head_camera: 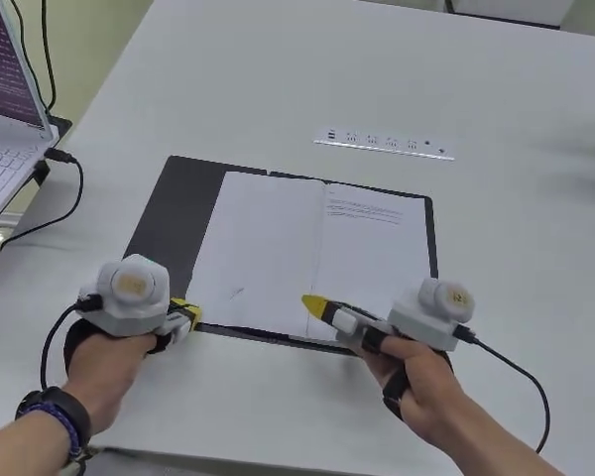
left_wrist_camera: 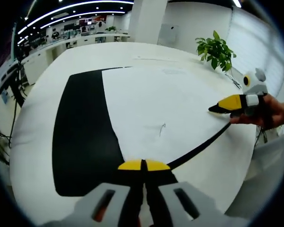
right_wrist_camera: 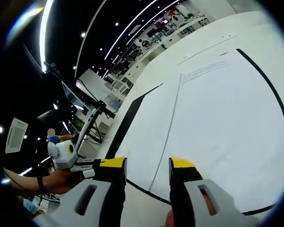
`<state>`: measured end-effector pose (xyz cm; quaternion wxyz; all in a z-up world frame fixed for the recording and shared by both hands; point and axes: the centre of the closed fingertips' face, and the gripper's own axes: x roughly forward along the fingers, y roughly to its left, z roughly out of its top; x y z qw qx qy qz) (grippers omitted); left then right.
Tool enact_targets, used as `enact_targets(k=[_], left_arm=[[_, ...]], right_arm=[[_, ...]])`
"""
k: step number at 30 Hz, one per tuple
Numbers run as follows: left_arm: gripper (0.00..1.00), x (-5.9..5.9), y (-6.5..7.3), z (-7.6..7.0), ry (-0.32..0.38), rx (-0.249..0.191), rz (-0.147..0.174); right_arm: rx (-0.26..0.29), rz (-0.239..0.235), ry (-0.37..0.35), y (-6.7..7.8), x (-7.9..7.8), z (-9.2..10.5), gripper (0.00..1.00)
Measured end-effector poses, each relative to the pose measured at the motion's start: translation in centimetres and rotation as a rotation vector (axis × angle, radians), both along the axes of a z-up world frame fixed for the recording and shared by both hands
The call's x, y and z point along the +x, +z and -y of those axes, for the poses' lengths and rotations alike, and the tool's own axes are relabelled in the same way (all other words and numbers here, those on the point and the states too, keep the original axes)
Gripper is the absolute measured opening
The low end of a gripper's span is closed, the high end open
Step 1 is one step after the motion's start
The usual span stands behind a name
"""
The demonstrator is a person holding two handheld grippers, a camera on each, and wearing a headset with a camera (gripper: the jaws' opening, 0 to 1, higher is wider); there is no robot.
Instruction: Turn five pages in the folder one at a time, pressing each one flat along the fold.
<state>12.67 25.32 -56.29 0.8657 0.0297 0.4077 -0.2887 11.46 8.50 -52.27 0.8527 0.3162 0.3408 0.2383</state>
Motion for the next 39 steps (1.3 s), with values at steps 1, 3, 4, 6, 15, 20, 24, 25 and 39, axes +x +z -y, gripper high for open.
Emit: enact_targets(k=[1, 3, 4, 6, 15, 20, 24, 25, 39], left_arm=[[0.00, 0.1, 0.2, 0.2, 0.012, -0.015, -0.004], [0.00, 0.0, 0.3, 0.4, 0.003, -0.001, -0.004], [0.00, -0.1, 0.3, 0.5, -0.003, 0.009, -0.002], [0.00, -0.1, 0.2, 0.5, -0.016, 0.026, 0.006], [0.00, -0.3, 0.6, 0.4, -0.052, 0.066, 0.029], [0.00, -0.4, 0.7, 0.4, -0.036, 0.072, 0.008], [0.00, -0.4, 0.6, 0.3, -0.036, 0.066, 0.005], [0.00, -0.4, 0.5, 0.3, -0.037, 0.067, 0.004], [0.00, -0.2, 0.3, 0.3, -0.040, 0.086, -0.002]], right_arm=[[0.000, 0.003, 0.003, 0.0, 0.0, 0.0, 0.33], [0.001, 0.007, 0.004, 0.1, 0.2, 0.1, 0.32], [0.002, 0.009, 0.005, 0.1, 0.3, 0.1, 0.31], [0.003, 0.015, 0.009, 0.2, 0.6, 0.1, 0.29], [-0.008, 0.043, 0.051, 0.5, 2.1, -0.5, 0.17], [-0.024, 0.039, 0.065, 0.1, 2.8, -0.6, 0.11], [-0.018, 0.042, 0.059, -0.1, 3.7, -0.5, 0.08], [-0.015, 0.044, 0.058, 0.0, 3.9, -0.5, 0.07], [-0.001, 0.049, 0.046, -0.6, 6.9, -0.5, 0.00]])
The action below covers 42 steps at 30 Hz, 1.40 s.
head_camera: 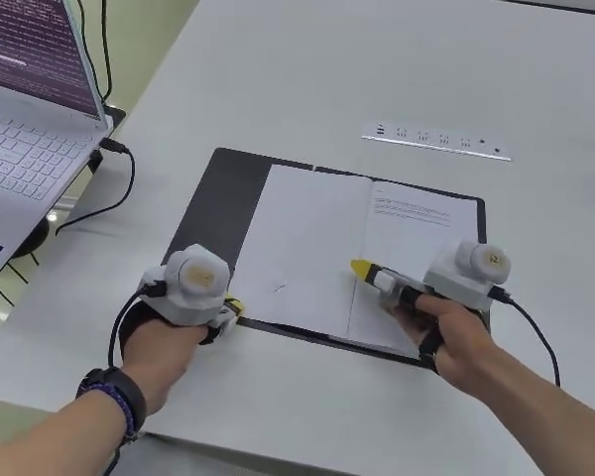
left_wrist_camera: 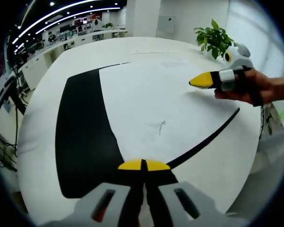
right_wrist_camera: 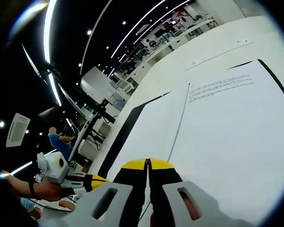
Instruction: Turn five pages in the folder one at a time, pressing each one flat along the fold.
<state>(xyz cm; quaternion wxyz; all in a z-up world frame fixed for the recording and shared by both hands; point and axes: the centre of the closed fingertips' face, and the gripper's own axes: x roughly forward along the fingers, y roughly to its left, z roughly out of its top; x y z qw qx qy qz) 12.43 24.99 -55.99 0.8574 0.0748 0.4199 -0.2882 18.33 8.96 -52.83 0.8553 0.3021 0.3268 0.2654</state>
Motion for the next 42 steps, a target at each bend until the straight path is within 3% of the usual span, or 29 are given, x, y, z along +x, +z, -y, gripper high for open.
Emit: enact_targets(k=[9, 10, 15, 28, 42], left_arm=[[0.00, 0.0, 0.0, 0.1, -0.013, 0.010, -0.003], [0.00, 0.0, 0.0, 0.1, -0.012, 0.009, -0.004], [0.00, 0.0, 0.0, 0.1, -0.028, 0.024, -0.010], [0.00, 0.0, 0.0, 0.2, -0.057, 0.042, 0.007], [0.00, 0.1, -0.1, 0.2, -0.061, 0.044, 0.009]], right_arm=[[-0.010, -0.035, -0.014, -1.8, 0.9, 0.2, 0.00], [0.028, -0.030, -0.025, -1.4, 1.1, -0.1, 0.00], [0.026, -0.025, -0.030, -1.8, 2.3, 0.1, 0.00], [0.062, 0.016, -0.079, 0.3, 4.4, -1.1, 0.00], [0.119, 0.010, -0.185, 0.6, 7.3, -0.4, 0.00]])
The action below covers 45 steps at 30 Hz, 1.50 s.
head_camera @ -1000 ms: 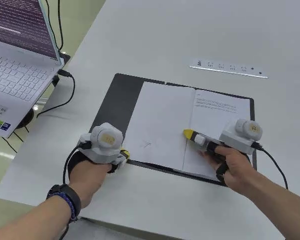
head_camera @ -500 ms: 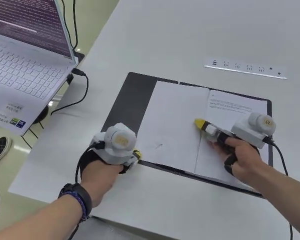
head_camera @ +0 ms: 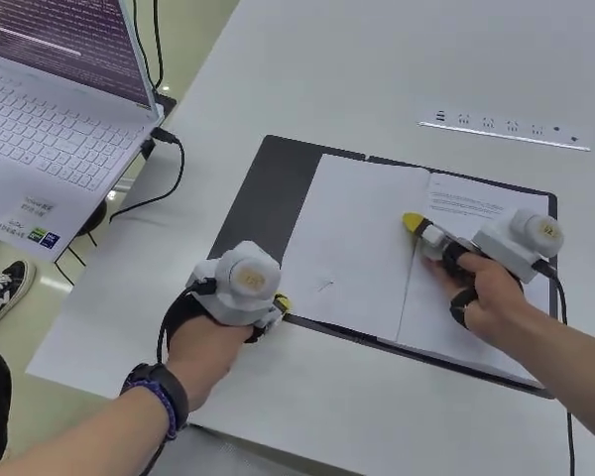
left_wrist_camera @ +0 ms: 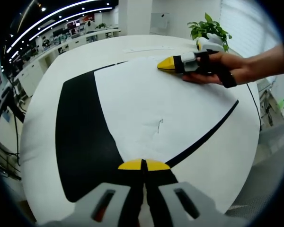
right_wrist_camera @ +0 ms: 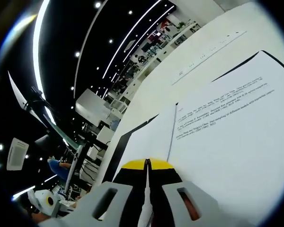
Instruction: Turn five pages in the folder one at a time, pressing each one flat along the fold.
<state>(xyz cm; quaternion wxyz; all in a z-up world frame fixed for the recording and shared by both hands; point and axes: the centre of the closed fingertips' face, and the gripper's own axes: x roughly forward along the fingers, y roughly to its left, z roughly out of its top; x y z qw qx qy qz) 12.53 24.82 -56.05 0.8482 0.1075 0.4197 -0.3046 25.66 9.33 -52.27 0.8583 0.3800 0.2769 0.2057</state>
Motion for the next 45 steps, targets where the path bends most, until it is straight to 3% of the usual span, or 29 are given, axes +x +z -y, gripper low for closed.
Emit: enact_targets(k=[12, 20, 26, 36, 39, 45], left_arm=[[0.00, 0.1, 0.0, 0.0, 0.004, -0.006, 0.003], [0.00, 0.1, 0.0, 0.0, 0.005, -0.008, 0.001], [0.00, 0.1, 0.0, 0.0, 0.011, -0.012, 0.001], [0.00, 0.1, 0.0, -0.1, 0.012, -0.020, -0.008], [0.00, 0.1, 0.0, -0.1, 0.012, -0.022, -0.007], [0.00, 0.1, 0.0, 0.0, -0.004, -0.022, -0.007]], right_arm=[[0.015, 0.007, -0.067, 0.2, 3.0, 0.7, 0.00], [-0.003, 0.011, -0.081, 0.2, 5.4, 1.0, 0.00], [0.033, 0.008, -0.139, -0.1, 6.8, 1.8, 0.00], [0.037, 0.014, -0.135, -0.6, 7.2, 2.1, 0.00], [0.010, 0.025, -0.113, -0.4, 6.5, 1.7, 0.00], [0.019, 0.034, -0.075, 0.0, 4.8, 1.1, 0.00]])
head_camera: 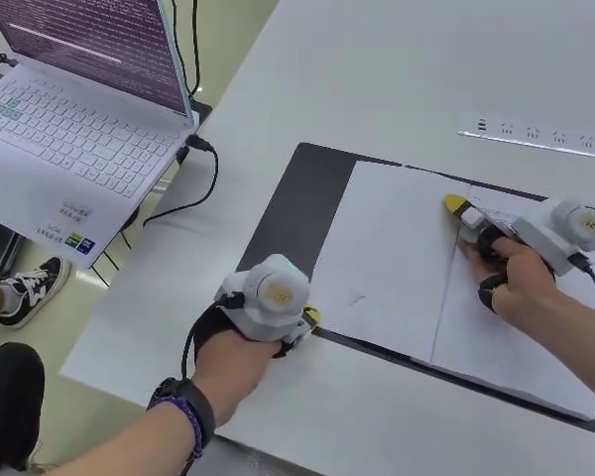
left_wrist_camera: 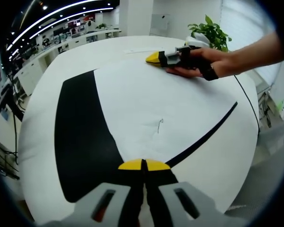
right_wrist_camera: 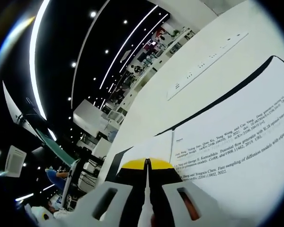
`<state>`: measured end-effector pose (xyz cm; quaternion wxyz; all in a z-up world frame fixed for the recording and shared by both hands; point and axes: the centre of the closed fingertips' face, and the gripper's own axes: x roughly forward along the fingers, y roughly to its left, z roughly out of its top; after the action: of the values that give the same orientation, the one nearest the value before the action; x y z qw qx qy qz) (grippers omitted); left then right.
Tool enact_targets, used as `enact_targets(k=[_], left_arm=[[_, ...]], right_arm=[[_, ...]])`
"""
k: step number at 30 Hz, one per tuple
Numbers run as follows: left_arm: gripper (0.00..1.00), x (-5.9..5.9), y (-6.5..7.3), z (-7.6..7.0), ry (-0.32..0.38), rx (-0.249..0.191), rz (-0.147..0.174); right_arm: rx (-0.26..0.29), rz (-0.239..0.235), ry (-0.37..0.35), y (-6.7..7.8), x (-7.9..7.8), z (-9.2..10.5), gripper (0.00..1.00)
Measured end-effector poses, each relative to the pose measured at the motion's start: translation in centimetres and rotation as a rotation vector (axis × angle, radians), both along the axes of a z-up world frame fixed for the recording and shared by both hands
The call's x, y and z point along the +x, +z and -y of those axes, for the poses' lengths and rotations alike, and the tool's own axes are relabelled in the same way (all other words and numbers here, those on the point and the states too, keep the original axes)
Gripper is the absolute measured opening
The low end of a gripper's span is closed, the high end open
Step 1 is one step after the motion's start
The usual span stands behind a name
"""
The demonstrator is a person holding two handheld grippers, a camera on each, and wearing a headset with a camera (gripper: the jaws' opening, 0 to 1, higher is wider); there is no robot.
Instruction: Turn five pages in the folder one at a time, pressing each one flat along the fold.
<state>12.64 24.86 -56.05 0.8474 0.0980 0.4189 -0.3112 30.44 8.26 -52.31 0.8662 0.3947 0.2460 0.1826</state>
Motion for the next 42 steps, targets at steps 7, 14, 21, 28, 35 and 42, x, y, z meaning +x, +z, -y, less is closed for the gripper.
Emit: enact_targets(k=[7, 14, 21, 28, 35, 42], left_arm=[[0.00, 0.0, 0.0, 0.0, 0.009, -0.008, -0.005], [0.00, 0.0, 0.0, 0.0, 0.006, -0.004, -0.006], [0.00, 0.0, 0.0, 0.0, 0.009, -0.002, -0.005], [0.00, 0.0, 0.0, 0.0, 0.018, -0.009, 0.000], [0.00, 0.0, 0.0, 0.1, 0.016, -0.001, 0.001], [0.00, 0.0, 0.0, 0.0, 0.022, -0.002, 0.002]], right_arm=[[0.014, 0.011, 0.046, 0.4, -2.1, -0.6, 0.00], [0.039, 0.028, 0.091, 0.8, -4.1, -1.0, 0.00], [0.031, 0.032, 0.147, 0.9, -6.2, -1.7, 0.00], [0.047, 0.033, 0.168, 0.4, -8.0, -1.7, 0.00], [0.050, 0.021, 0.221, -0.1, -10.0, -2.6, 0.00], [0.055, 0.013, 0.242, -0.5, -11.9, -2.9, 0.00]])
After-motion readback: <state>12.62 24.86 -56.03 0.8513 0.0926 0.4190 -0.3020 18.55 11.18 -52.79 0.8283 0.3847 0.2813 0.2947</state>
